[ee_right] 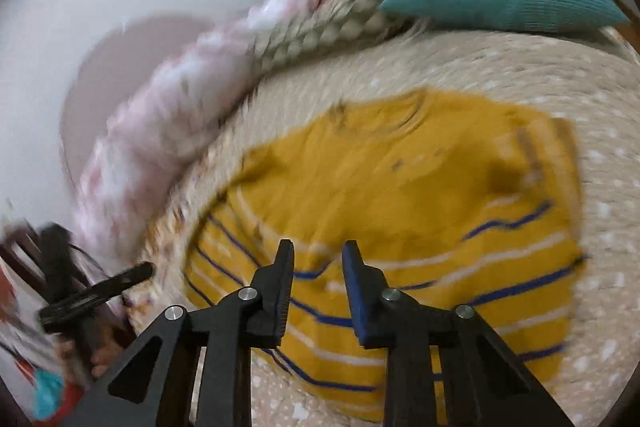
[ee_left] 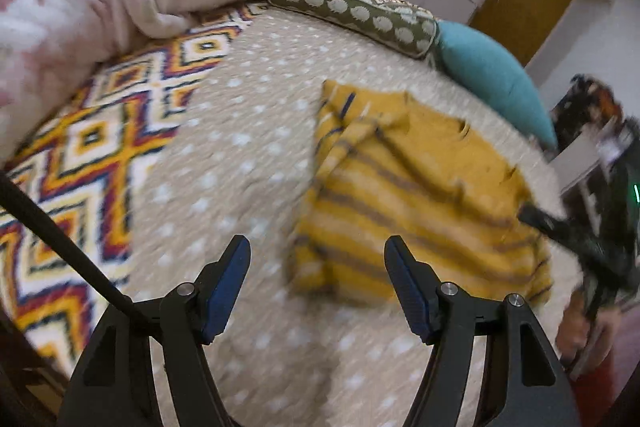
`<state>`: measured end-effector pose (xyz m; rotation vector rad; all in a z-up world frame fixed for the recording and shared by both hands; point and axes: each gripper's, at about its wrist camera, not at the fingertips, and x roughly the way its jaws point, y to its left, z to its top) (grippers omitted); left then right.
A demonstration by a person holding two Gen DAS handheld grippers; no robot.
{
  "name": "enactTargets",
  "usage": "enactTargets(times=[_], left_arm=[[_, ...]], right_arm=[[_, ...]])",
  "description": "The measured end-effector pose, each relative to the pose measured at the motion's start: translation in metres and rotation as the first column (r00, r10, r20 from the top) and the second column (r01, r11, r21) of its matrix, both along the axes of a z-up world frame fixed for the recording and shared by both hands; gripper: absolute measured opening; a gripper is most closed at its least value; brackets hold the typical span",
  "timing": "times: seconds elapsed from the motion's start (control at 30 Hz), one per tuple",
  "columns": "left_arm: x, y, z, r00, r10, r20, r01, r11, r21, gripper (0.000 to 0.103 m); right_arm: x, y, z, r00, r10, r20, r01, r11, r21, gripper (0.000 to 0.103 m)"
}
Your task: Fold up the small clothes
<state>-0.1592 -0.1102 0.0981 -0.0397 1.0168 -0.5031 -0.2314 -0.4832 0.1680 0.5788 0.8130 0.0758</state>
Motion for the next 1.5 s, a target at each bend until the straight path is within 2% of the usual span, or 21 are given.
enactTargets(times=[0.1, 0.17, 0.2, 0.27, 0.33, 0.4, 0.47, 0.57, 0.67, 0.77, 0.83, 0.87, 0.97, 1.03, 1.13, 1.2, 1.33, 1.47, 1.5], left_arm=[[-0.026, 0.013, -0.004, 1.0, 0.0, 0.024, -0.001, 0.999, 0.035, 0.068], [-0.041, 0.021, -0.003, 0.999, -0.003, 0.043, 0.001, 0.999, 0.044, 0.068], [-0.046, 0.024, -0.001, 0.998, -0.002, 0.058, 0.0, 0.999, 0.047, 0.068], [-0.059, 0.038, 0.003, 0.995, 0.003, 0.098, -0.009, 0.998, 0.057, 0.069], [-0.063, 0.051, 0.003, 0.993, 0.015, 0.121, -0.022, 0.998, 0.053, 0.07], [-0.063, 0.06, 0.002, 0.992, 0.032, 0.122, -0.037, 0.998, 0.04, 0.07], [-0.06, 0.073, -0.003, 0.992, 0.051, 0.112, -0.054, 0.998, 0.021, 0.07], [-0.058, 0.083, -0.008, 0.992, 0.068, 0.105, -0.07, 0.997, 0.019, 0.07], [-0.062, 0.093, -0.01, 0.991, 0.079, 0.106, -0.082, 0.996, 0.024, 0.07], [-0.066, 0.105, -0.014, 0.989, 0.098, 0.109, -0.103, 0.994, 0.04, 0.07], [-0.067, 0.112, -0.017, 0.989, 0.104, 0.103, -0.109, 0.993, 0.048, 0.07], [-0.067, 0.116, -0.018, 0.989, 0.111, 0.1, -0.116, 0.992, 0.044, 0.07], [-0.064, 0.126, -0.021, 0.987, 0.132, 0.091, -0.135, 0.99, 0.03, 0.07], [-0.063, 0.133, -0.023, 0.985, 0.154, 0.082, -0.155, 0.988, 0.013, 0.07], [-0.063, 0.139, -0.024, 0.983, 0.17, 0.068, -0.17, 0.985, -0.008, 0.07], [-0.064, 0.14, -0.025, 0.983, 0.171, 0.063, -0.17, 0.985, -0.012, 0.07], [-0.074, 0.141, -0.019, 0.983, 0.162, 0.084, -0.161, 0.987, -0.018, 0.07], [-0.081, 0.145, -0.016, 0.982, 0.166, 0.09, -0.163, 0.986, -0.037, 0.07], [-0.082, 0.146, -0.016, 0.982, 0.166, 0.09, -0.163, 0.986, -0.044, 0.07]], right_arm=[[0.043, 0.022, -0.03, 0.993, 0.008, -0.121, -0.017, 0.997, -0.08, 0.021], [0.07, 0.023, -0.05, 0.978, -0.049, -0.202, 0.005, 0.977, -0.213, 0.011], [0.079, 0.023, -0.053, 0.975, -0.067, -0.213, 0.013, 0.969, -0.246, 0.011], [0.088, 0.024, -0.041, 0.969, -0.117, -0.219, 0.049, 0.955, -0.292, 0.011], [0.085, 0.036, -0.014, 0.982, -0.129, -0.141, 0.072, 0.934, -0.349, 0.014], [0.083, 0.053, 0.009, 0.994, -0.07, -0.082, 0.036, 0.931, -0.363, 0.014], [0.096, 0.078, 0.017, 0.996, 0.006, -0.088, -0.038, 0.929, -0.368, 0.014], [0.132, 0.117, 0.005, 0.985, 0.083, -0.149, -0.14, 0.893, -0.428, 0.014], [0.172, 0.147, -0.013, 0.972, 0.1, -0.211, -0.195, 0.843, -0.502, 0.014], [0.214, 0.165, -0.034, 0.943, 0.143, -0.3, -0.281, 0.825, -0.49, 0.014], [0.225, 0.175, -0.031, 0.947, 0.119, -0.298, -0.272, 0.792, -0.547, 0.014], [0.222, 0.179, -0.024, 0.955, 0.125, -0.269, -0.26, 0.789, -0.557, 0.014], [0.188, 0.186, 0.014, 0.974, 0.172, -0.147, -0.224, 0.815, -0.534, 0.014], [0.157, 0.198, 0.029, 0.964, 0.246, -0.106, -0.264, 0.814, -0.517, 0.014], [0.112, 0.218, 0.03, 0.928, 0.36, -0.099, -0.364, 0.81, -0.461, 0.014], [0.091, 0.235, 0.019, 0.904, 0.413, -0.111, -0.416, 0.79, -0.45, 0.014], [0.067, 0.272, -0.016, 0.871, 0.459, -0.172, -0.477, 0.713, -0.514, 0.014], [0.076, 0.285, -0.046, 0.907, 0.335, -0.256, -0.417, 0.619, -0.665, 0.013], [0.078, 0.284, -0.051, 0.909, 0.317, -0.27, -0.414, 0.617, -0.669, 0.012]])
